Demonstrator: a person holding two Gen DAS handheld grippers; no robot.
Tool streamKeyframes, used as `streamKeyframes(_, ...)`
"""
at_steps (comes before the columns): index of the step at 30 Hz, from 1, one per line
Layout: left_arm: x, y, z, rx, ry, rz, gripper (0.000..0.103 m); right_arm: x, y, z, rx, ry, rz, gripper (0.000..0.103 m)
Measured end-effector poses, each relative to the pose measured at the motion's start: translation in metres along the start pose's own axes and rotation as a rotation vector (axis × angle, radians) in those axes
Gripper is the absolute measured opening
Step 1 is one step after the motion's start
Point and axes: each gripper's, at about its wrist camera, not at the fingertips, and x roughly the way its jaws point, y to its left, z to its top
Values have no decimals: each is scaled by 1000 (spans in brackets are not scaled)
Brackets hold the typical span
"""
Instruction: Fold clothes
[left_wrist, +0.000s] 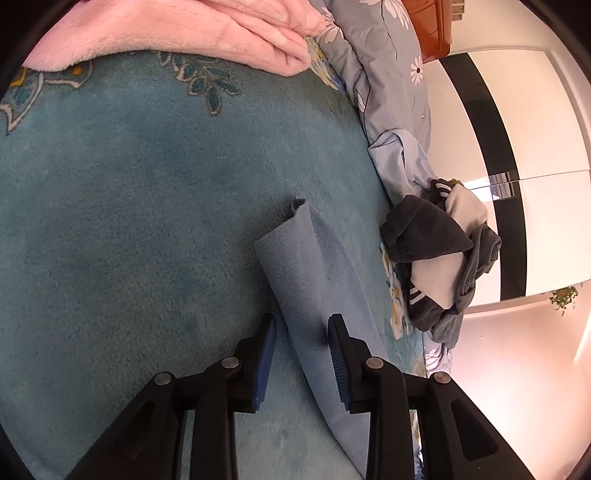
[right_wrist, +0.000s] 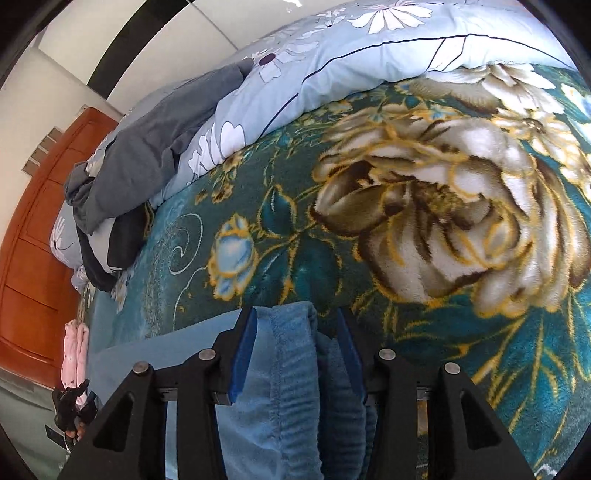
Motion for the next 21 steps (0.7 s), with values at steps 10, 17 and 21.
streamKeyframes(10,2,-2,0,14,-2,1,38,-36,15,-15,-54,-73,49,25)
streamKeyframes(17,8,-7,-1,37,0,11,43,-34,-13,-22,33,-67,-79,25)
streamKeyframes(21,5,-7,-1,39,2,15,43,-20,-31,-30,119,-76,-38,27)
